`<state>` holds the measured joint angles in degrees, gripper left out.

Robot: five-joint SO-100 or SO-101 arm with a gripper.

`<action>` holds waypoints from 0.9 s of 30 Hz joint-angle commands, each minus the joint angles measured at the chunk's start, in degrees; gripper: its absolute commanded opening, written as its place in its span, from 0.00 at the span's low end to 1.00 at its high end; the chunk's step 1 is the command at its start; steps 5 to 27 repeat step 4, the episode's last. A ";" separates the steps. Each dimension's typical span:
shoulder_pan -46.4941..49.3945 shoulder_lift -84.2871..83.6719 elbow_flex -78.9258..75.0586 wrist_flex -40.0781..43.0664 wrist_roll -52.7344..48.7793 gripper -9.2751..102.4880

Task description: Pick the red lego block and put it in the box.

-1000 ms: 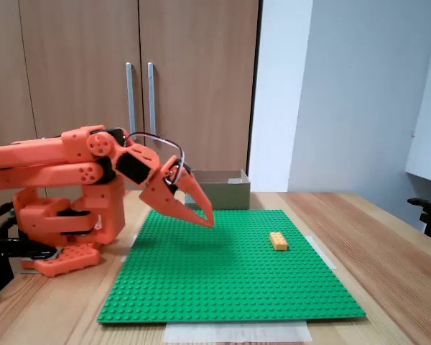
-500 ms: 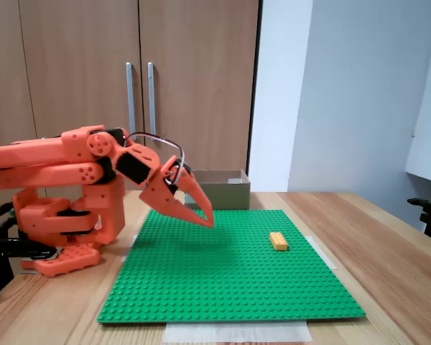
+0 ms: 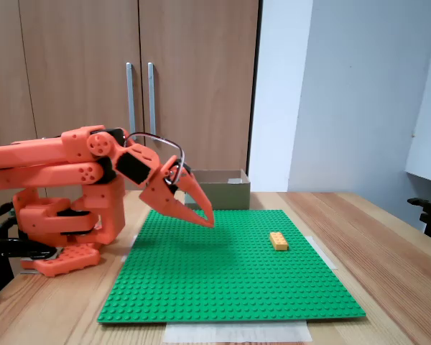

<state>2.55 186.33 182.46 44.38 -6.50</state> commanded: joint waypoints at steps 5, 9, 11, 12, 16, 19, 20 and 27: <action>-0.44 0.62 0.18 0.09 -0.53 0.07; -0.44 0.62 0.18 0.09 -0.53 0.07; -0.44 0.62 0.18 0.09 -0.53 0.07; -0.44 0.62 0.18 0.09 -0.53 0.07; -0.44 0.62 0.18 0.09 -0.53 0.07; -0.44 0.62 0.18 0.09 -0.53 0.07; -0.44 0.62 0.18 0.09 -0.53 0.07; -0.44 0.62 0.18 0.09 -0.53 0.07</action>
